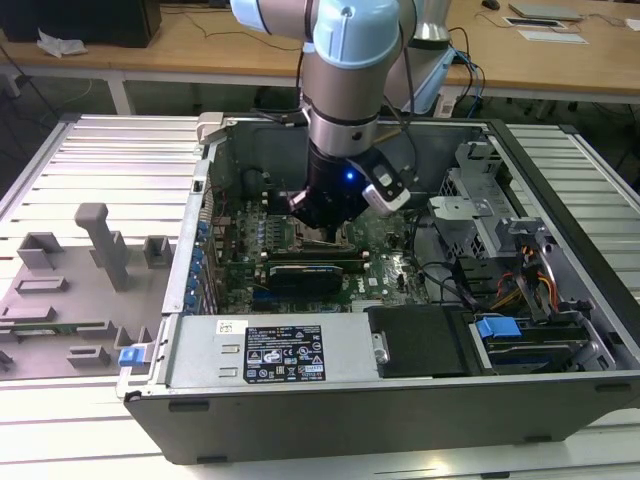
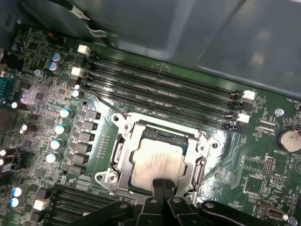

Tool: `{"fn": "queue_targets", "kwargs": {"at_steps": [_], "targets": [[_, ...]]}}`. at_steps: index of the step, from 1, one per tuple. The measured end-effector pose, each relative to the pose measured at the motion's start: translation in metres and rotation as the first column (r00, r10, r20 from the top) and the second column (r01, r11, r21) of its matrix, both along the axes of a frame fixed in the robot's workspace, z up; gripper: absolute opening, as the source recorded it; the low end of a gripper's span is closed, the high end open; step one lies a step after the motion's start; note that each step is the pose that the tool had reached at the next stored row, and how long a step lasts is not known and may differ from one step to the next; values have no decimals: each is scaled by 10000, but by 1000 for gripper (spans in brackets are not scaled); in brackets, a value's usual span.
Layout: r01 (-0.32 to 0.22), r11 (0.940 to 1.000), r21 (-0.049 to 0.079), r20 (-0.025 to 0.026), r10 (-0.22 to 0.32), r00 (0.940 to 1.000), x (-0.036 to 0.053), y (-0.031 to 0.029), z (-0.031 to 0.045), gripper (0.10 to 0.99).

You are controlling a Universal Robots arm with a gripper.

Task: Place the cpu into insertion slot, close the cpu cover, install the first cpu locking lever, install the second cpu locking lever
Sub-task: 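Close the cpu cover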

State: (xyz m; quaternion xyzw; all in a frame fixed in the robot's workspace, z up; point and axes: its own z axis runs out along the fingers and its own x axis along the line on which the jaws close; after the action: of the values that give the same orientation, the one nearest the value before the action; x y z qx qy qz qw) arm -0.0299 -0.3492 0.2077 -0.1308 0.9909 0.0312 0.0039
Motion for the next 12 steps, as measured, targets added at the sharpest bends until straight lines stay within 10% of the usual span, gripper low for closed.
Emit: {"fn": "queue_targets", "kwargs": {"at_steps": [3, 12], "targets": [[0, 9998, 202, 2, 0, 10000, 9, -1, -16, 106], [0, 9997, 226, 1, 0, 10000, 10, 3, 72, 106]]}}
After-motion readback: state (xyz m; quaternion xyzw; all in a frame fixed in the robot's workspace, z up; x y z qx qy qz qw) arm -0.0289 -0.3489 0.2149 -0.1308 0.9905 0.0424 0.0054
